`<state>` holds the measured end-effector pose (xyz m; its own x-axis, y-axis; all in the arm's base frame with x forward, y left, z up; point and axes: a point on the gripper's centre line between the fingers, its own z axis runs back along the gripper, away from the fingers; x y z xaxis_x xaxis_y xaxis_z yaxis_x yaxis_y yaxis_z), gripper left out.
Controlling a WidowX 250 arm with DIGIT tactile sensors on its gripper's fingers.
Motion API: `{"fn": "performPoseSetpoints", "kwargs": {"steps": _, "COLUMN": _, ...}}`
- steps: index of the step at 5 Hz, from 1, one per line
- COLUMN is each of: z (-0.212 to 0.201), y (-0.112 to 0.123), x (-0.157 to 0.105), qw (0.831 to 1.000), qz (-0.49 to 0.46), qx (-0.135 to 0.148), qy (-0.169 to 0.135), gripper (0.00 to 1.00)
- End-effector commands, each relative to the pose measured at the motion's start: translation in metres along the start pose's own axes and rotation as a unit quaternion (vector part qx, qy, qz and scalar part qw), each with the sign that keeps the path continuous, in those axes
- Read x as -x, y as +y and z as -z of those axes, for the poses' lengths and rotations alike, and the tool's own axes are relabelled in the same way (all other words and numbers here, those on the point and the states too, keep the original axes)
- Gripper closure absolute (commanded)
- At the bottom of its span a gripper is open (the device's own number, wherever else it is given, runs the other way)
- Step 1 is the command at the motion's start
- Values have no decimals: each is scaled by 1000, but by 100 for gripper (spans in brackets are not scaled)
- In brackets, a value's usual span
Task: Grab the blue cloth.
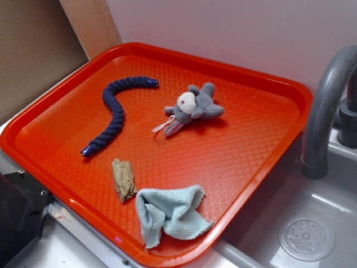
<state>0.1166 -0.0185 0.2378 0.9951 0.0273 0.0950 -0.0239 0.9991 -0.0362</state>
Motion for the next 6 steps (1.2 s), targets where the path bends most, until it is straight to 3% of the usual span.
{"fn": "performPoseSetpoints", "kwargs": {"steps": 1, "z": 0, "y": 0, "x": 0, "qw": 1000, "qz": 0, "qx": 0, "qy": 0, "gripper": 0}}
{"fn": "performPoseSetpoints", "kwargs": {"steps": 2, "z": 54, "y": -48, "x": -22, "qw": 991, "qz": -112, "qx": -59, "qy": 45, "gripper": 0}}
{"fn": "performPoseSetpoints", "kwargs": {"steps": 3, "z": 108, "y": -79, "x": -23, "qw": 962, "qz": -228, "qx": -84, "qy": 122, "gripper": 0}}
{"fn": "performPoseSetpoints", "kwargs": {"steps": 4, "z": 145, "y": -99, "x": -23, "qw": 955, "qz": -248, "qx": -84, "qy": 137, "gripper": 0}}
{"fn": "performPoseSetpoints", "kwargs": {"steps": 5, "z": 161, "y": -109, "x": -20, "qw": 960, "qz": -212, "qx": -11, "qy": 185, "gripper": 0}}
{"fn": "performPoseSetpoints", "kwargs": {"steps": 6, "z": 160, "y": -120, "x": -12, "qw": 966, "qz": -160, "qx": 24, "qy": 203, "gripper": 0}}
